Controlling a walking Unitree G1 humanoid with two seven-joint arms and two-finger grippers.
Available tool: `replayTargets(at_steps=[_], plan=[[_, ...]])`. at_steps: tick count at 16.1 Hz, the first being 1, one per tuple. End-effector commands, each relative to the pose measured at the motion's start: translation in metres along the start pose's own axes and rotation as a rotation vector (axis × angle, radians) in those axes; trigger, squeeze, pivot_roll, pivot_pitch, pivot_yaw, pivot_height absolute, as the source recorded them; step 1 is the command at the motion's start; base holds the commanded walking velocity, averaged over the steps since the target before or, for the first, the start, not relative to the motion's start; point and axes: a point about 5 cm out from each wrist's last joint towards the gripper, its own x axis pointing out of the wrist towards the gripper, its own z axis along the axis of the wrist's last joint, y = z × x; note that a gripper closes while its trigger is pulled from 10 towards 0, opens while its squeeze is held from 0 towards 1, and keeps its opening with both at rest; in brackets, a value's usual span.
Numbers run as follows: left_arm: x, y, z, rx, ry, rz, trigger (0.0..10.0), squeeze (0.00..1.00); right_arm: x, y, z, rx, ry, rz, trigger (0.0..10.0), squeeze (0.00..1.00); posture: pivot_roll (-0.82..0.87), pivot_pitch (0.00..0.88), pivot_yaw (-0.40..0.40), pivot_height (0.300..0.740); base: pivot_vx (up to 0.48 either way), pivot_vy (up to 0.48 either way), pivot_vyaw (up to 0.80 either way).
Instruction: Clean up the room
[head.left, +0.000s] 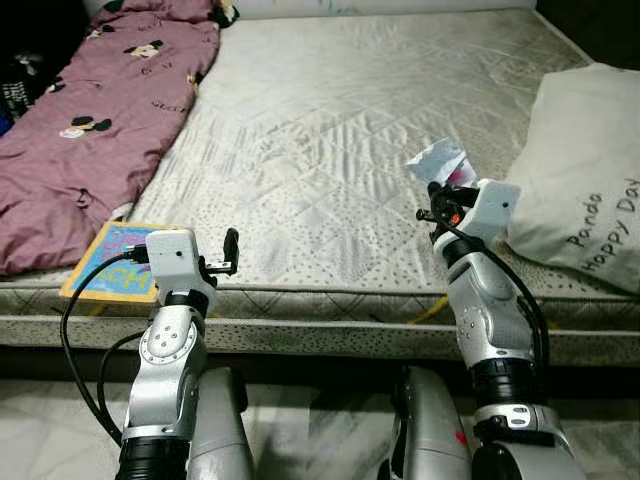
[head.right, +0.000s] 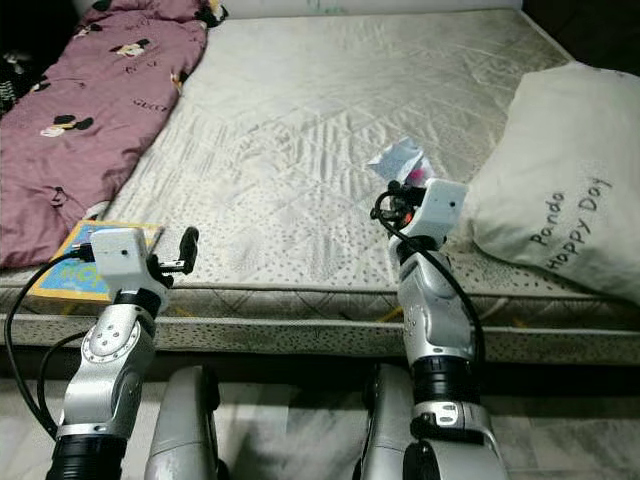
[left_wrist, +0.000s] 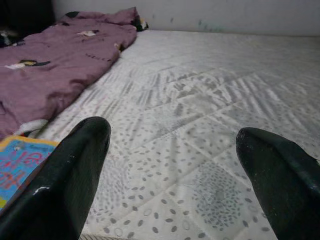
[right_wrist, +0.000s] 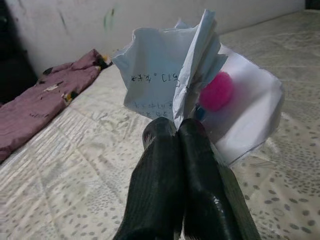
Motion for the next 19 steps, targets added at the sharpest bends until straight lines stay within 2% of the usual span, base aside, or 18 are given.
replayTargets(at_steps=[1,9,12,19], plan=[[0.000,0.002,0.005,0.005,-0.025,-0.002,10.0,0.00,0.000,0.006,0.006,-0.006,-0.012,0.021,10.0,0.00,-0.04,0.000,0.050,0.601,0.000,0.000,0.00],[0.002,0.001,0.006,0.009,-0.030,-0.015,10.0,0.00,-0.003,0.001,0.009,-0.019,-0.012,-0.003,10.0,0.00,-0.05,0.000,0.059,0.691,0.000,0.000,0.00],[0.003,-0.001,0.007,0.042,-0.044,-0.019,10.0,0.00,-0.006,-0.003,0.009,-0.029,-0.008,-0.012,10.0,0.00,-0.05,0.000,0.059,0.721,0.000,0.000,0.00],[0.001,0.001,0.002,0.064,-0.036,0.014,10.0,0.00,-0.015,-0.010,-0.001,-0.083,0.038,-0.055,10.0,0.00,-0.05,0.000,0.064,0.735,0.000,0.000,0.00]])
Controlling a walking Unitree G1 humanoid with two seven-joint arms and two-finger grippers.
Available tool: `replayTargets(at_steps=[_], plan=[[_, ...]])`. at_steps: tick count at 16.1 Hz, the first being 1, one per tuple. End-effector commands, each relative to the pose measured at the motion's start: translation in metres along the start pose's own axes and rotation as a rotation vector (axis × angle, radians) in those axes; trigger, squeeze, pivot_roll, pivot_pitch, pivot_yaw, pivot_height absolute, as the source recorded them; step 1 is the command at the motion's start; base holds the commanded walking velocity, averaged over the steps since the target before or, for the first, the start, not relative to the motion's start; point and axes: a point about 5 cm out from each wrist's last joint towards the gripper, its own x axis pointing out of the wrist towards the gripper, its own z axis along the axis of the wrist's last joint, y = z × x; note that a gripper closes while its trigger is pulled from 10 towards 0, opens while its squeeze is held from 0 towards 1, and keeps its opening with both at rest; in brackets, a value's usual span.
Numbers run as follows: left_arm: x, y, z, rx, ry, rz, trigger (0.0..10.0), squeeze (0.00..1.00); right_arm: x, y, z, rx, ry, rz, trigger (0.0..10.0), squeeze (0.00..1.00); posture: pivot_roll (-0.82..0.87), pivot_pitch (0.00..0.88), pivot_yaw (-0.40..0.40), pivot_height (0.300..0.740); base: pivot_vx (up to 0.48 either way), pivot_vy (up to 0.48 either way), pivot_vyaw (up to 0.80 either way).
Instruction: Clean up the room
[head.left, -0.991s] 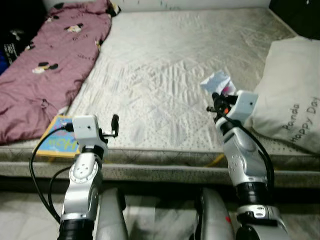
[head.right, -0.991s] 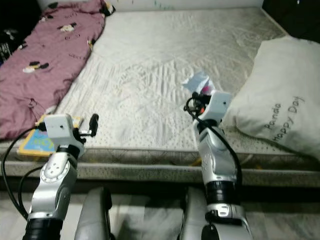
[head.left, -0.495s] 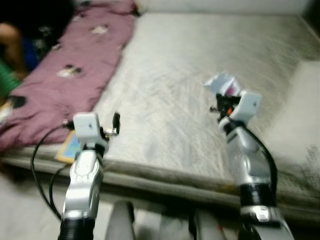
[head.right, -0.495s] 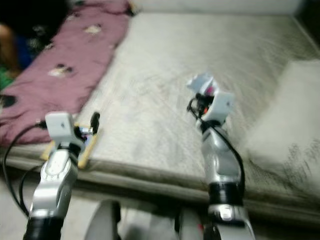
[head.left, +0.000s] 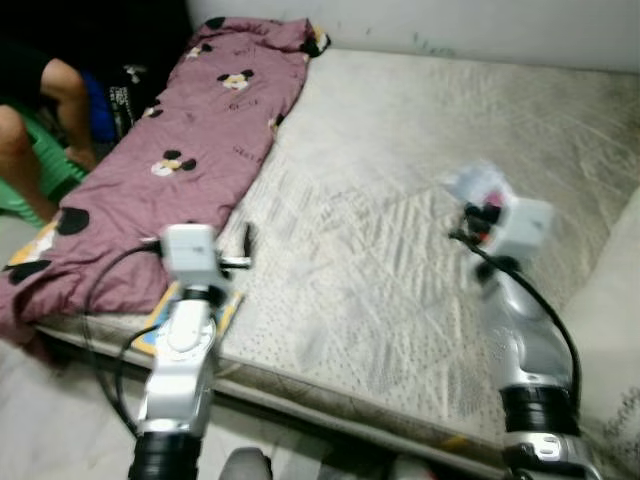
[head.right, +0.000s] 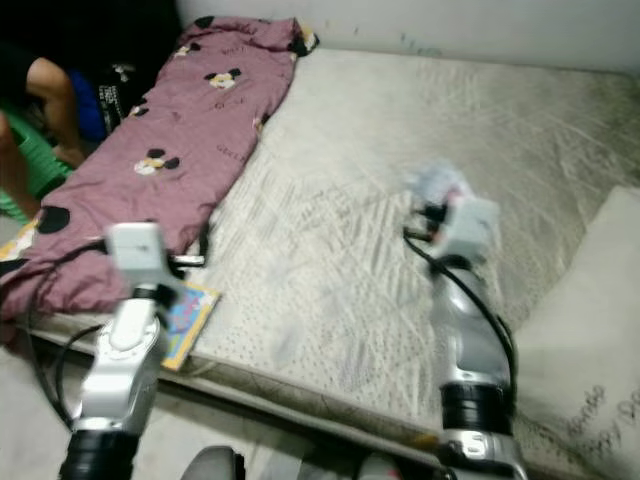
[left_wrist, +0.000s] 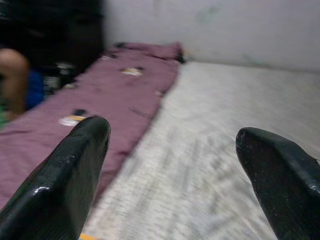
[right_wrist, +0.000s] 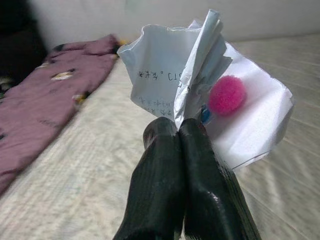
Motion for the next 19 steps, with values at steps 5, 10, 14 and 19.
replayTargets(at_steps=[5,10,14,19], plan=[[-0.005,0.018,-0.011,0.021,0.023,0.035,10.0,0.00,0.000,0.018,-0.004,-0.041,-0.012,0.059,10.0,0.00,-0.05,0.000,0.083,0.740,0.000,0.000,0.00],[0.006,0.016,-0.017,0.025,0.044,0.057,10.0,0.00,0.008,0.028,-0.002,-0.029,-0.015,0.070,10.0,0.00,-0.06,0.000,0.073,0.740,0.000,0.000,0.00],[0.007,0.016,-0.013,0.036,0.024,0.056,10.0,0.00,0.011,0.036,0.006,-0.032,-0.036,0.101,10.0,0.00,-0.07,0.000,0.096,0.740,0.000,0.000,0.00],[-0.001,0.017,-0.022,0.012,0.052,0.076,10.0,0.00,0.013,0.043,0.007,0.019,-0.031,0.060,10.0,0.00,-0.06,0.000,0.077,0.740,0.000,0.000,-0.16]])
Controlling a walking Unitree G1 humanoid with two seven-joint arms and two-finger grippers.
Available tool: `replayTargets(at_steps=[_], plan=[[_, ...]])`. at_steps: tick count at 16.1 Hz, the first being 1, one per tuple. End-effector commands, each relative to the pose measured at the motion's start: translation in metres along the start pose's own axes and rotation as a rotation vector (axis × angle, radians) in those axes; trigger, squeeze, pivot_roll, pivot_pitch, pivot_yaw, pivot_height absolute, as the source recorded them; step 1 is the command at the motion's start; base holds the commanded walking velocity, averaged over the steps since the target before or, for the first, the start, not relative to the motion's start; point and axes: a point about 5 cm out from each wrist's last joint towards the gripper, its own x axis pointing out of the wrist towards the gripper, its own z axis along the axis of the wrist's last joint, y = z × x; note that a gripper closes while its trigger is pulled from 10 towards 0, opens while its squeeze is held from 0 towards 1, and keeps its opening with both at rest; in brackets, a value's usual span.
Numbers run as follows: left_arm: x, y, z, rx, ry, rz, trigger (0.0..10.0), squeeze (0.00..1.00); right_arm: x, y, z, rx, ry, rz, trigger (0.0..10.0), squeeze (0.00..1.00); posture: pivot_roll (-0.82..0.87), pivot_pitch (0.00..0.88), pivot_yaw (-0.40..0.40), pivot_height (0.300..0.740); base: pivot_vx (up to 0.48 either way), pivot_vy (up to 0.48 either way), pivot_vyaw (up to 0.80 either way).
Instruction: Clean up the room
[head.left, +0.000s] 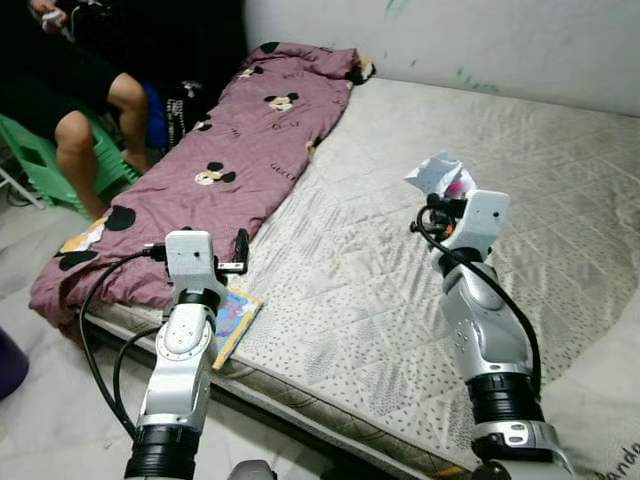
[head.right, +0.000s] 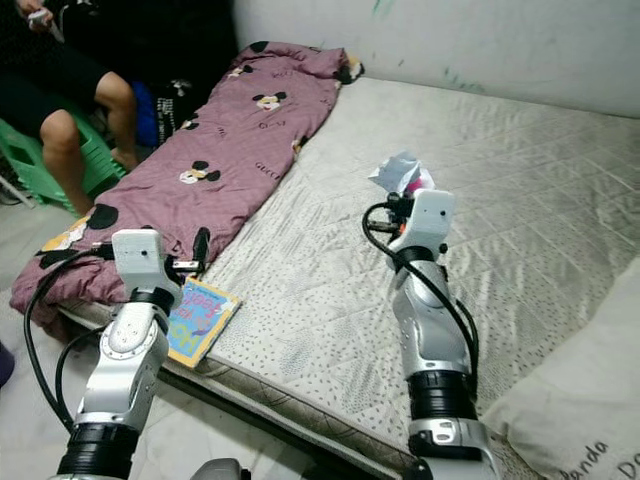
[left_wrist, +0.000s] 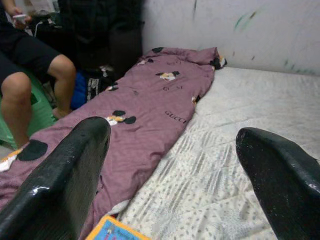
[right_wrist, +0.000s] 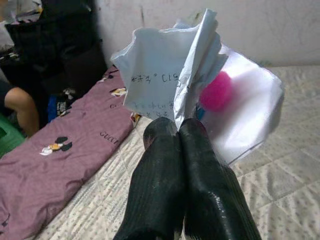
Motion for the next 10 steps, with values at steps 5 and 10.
replayTargets(at_steps=[5,10], plan=[[-0.0023,0.0050,-0.0017,-0.026,0.014,0.010,10.0,0.00,0.0015,-0.0052,-0.0007,0.011,0.022,-0.033,10.0,0.00,-0.07,0.000,0.047,0.740,0.000,0.000,-0.80],[-0.0002,0.0034,0.0029,-0.047,0.001,0.016,10.0,0.00,-0.0002,0.0005,-0.0056,0.008,0.047,-0.007,10.0,0.00,-0.06,0.000,0.030,0.740,0.000,0.000,-0.16]])
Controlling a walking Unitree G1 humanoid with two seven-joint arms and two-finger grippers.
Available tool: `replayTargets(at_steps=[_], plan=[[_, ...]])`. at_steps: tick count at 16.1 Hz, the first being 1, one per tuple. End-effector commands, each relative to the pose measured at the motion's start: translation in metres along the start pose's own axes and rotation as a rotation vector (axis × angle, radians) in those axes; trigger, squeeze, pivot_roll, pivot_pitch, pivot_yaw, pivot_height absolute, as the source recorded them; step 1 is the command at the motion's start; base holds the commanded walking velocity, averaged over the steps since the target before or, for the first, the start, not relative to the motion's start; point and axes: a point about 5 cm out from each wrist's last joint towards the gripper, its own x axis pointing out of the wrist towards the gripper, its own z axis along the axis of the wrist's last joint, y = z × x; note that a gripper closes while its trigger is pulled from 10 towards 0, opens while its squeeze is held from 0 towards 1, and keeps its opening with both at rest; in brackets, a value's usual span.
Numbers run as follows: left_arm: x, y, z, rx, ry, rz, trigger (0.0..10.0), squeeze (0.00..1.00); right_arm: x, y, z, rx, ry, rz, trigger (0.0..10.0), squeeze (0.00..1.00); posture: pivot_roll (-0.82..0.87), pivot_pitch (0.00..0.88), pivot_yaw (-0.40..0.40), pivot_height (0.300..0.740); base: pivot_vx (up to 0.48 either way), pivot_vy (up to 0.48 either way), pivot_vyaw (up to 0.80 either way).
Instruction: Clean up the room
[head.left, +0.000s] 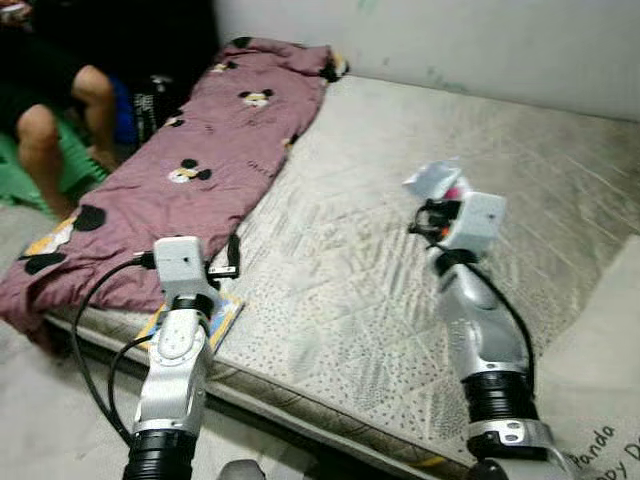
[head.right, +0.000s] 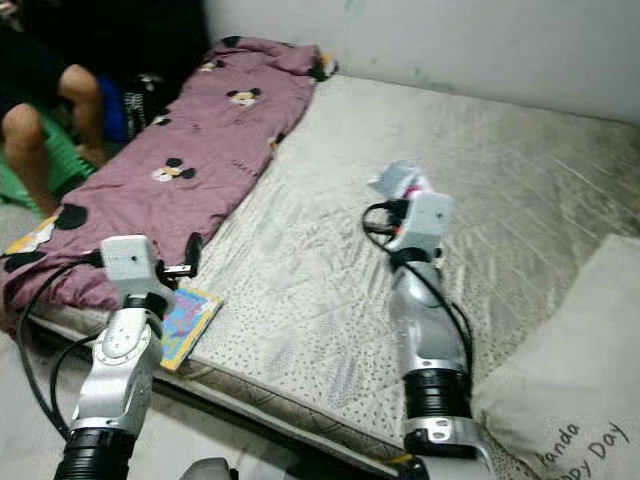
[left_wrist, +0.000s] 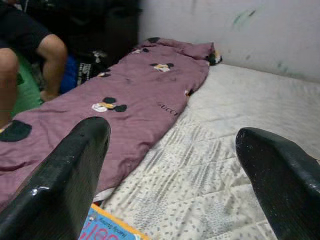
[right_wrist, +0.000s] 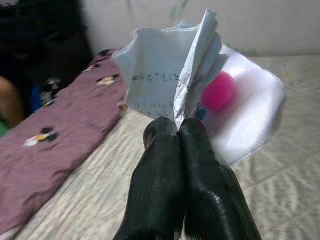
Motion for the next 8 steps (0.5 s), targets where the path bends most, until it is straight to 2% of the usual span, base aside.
replayTargets(at_steps=[1,5,8], plan=[[-0.0004,-0.0022,0.0037,0.000,-0.007,-0.008,10.0,0.00,-0.0003,-0.0029,0.0018,-0.005,0.000,-0.010,10.0,0.00,-0.06,0.000,0.028,0.740,0.000,0.000,-0.80],[-0.0022,-0.0021,0.0033,-0.003,-0.001,-0.005,10.0,0.00,-0.0030,-0.0039,-0.0010,-0.008,0.010,-0.010,10.0,0.00,-0.05,0.000,0.025,0.740,0.000,0.000,-0.74],[-0.0021,-0.0020,0.0041,0.002,-0.001,-0.009,10.0,0.00,-0.0039,-0.0049,-0.0036,-0.020,0.029,-0.010,10.0,0.00,-0.05,0.000,0.022,0.740,0.000,0.000,0.00]])
